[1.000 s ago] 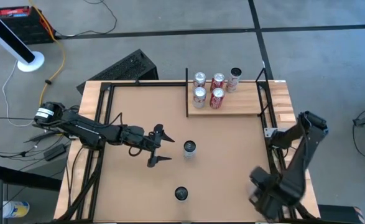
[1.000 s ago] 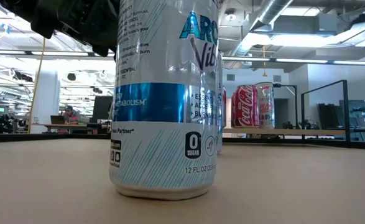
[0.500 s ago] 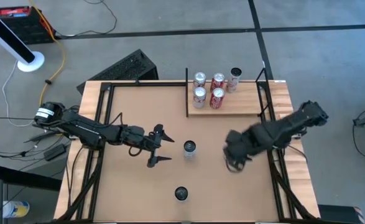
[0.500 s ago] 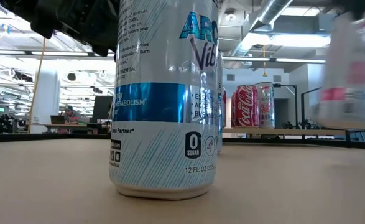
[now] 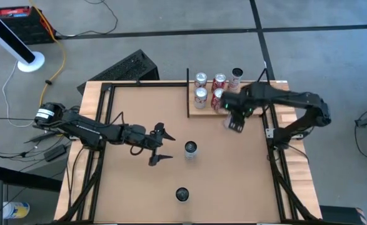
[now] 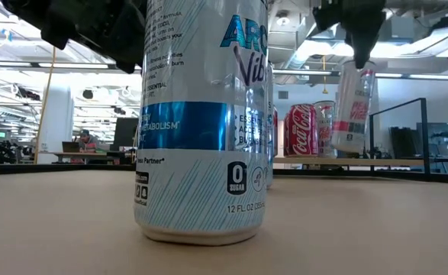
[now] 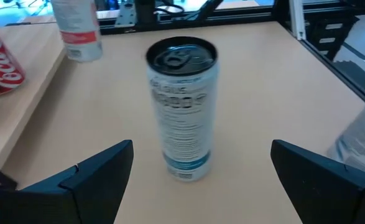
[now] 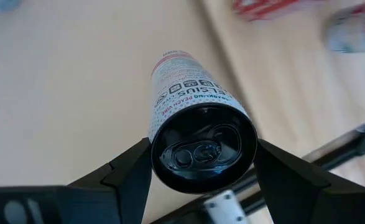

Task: Place canned beverage on shelf
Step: Put the white-pink soda can on the shelf aligned with the other white-pink soda can

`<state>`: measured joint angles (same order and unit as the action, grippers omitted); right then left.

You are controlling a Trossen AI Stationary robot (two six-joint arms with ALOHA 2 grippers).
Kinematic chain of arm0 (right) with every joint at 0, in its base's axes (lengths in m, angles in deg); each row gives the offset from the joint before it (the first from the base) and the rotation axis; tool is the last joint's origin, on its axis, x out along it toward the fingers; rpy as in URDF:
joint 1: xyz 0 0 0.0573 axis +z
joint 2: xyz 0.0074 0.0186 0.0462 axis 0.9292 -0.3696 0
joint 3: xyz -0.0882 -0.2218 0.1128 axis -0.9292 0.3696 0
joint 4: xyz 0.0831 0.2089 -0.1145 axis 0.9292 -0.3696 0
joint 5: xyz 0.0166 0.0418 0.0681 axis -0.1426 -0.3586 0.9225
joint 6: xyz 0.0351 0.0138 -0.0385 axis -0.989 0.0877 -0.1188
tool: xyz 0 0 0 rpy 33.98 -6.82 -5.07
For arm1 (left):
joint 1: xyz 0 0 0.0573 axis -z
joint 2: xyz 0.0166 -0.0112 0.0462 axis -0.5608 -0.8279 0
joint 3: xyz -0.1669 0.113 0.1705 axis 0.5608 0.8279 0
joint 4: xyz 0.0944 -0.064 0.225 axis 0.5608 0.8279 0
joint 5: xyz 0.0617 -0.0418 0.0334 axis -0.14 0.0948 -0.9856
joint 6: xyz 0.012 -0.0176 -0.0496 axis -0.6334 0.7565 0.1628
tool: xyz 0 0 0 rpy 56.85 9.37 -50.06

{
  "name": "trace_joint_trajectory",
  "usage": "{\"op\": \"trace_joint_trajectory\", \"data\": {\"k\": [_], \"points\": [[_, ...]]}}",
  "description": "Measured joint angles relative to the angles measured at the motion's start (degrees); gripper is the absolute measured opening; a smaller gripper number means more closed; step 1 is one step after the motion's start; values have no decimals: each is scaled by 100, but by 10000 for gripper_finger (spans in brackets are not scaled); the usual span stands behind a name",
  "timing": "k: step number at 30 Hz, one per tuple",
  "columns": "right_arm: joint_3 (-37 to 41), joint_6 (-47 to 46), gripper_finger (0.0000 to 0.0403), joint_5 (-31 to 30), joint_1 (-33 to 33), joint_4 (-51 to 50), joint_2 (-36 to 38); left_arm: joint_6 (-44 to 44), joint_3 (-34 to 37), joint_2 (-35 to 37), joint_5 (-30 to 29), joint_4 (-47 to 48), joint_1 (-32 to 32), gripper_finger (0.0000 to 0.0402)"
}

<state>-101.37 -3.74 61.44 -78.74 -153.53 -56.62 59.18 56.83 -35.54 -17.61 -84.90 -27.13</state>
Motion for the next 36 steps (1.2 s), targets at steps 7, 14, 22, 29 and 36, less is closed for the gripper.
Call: {"op": "trace_joint_trajectory", "data": {"k": [7, 14, 22, 29, 36], "points": [[-6, 1072, 272, -125, -1328, -7, 234, 78, -2, 0, 2, 45, -217, 366], [-78, 1929, 271, -195, -2357, -2, -155, 175, -78, 0, 10, -90, -502, 366], [-562, 2389, 271, -134, -2930, 0, -521, -47, -255, 0, 160, -12, -735, 366], [-758, 2490, 271, -125, -3092, 66, -631, -218, -334, 0, 237, 73, -961, 366], [-763, 2508, 271, -113, -3132, 86, -1050, -217, -334, 0, 434, 126, -1093, 366]]}}
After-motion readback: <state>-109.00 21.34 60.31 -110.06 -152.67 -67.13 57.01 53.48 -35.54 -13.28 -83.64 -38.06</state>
